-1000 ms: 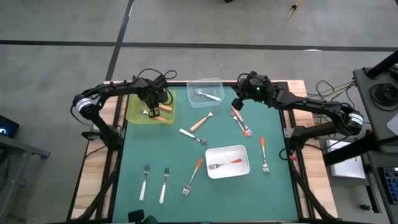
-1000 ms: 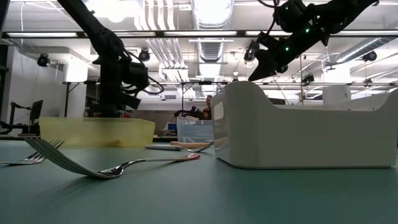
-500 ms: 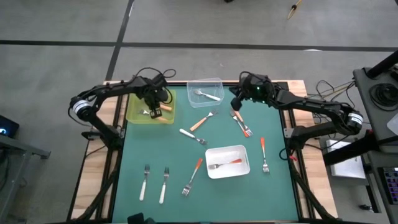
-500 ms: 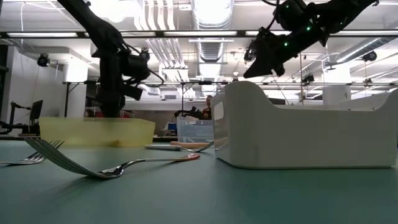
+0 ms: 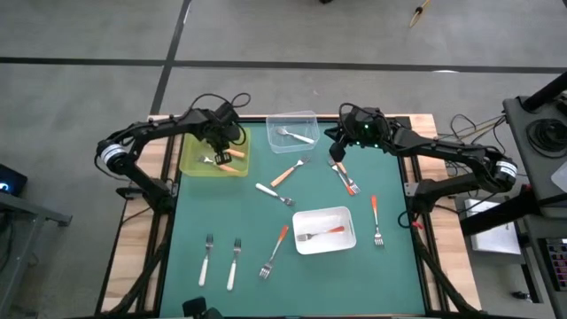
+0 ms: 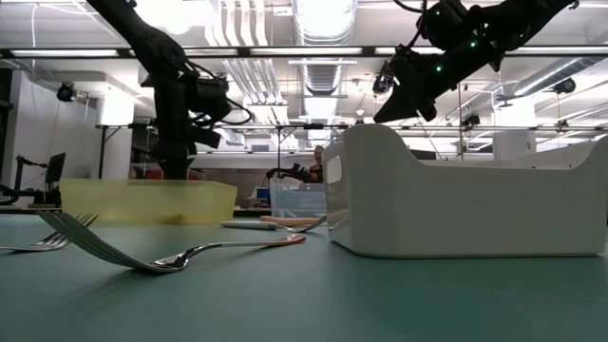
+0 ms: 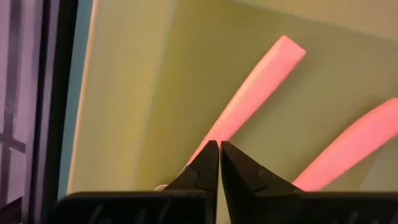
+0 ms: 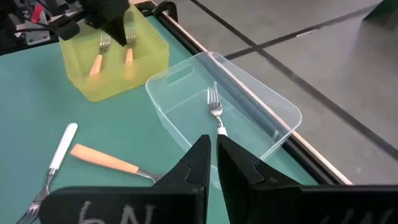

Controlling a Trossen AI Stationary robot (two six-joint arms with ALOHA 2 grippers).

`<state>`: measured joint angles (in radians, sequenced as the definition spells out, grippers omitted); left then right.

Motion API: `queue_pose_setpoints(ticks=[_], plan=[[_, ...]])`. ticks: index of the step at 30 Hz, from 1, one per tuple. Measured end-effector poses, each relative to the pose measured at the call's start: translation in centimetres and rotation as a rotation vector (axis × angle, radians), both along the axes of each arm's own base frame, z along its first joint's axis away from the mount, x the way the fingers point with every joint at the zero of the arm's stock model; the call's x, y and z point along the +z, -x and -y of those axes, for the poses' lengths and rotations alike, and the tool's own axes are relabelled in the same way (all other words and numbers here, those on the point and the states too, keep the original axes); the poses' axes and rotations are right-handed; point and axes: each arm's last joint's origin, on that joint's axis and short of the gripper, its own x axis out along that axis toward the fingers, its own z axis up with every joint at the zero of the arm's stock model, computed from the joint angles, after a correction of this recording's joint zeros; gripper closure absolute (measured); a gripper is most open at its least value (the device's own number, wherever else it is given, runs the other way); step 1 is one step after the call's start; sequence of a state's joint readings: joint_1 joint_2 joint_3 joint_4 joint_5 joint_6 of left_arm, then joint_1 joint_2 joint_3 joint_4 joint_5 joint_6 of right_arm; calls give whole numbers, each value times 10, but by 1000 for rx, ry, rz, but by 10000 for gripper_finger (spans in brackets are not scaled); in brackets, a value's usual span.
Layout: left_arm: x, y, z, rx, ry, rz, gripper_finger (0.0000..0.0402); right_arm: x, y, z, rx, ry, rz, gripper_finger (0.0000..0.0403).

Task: Sort silverware by color (type)
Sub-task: Put the light orange into the yellow bin

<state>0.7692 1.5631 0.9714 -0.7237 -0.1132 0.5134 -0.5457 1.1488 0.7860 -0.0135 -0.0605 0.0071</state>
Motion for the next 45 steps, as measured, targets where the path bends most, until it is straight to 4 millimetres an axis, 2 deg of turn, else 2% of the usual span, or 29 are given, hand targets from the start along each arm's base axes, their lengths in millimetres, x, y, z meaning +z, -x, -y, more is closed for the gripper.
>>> queue_pose_setpoints(ticks=[10, 24, 33, 45], plan=[[-6, -4, -7, -18, -104, 42, 401, -4, 1, -1, 0, -13, -21, 385], [-33, -1, -6, 44, 10, -52, 401, -5, 2, -1, 6, 14, -36, 385], [-30, 8, 7, 106, 177, -116, 401, -7, 2, -3, 11, -1, -53, 385], [-26, 9, 5, 179, 118, -130, 402, -8, 1, -4, -1, -28, -39, 385]])
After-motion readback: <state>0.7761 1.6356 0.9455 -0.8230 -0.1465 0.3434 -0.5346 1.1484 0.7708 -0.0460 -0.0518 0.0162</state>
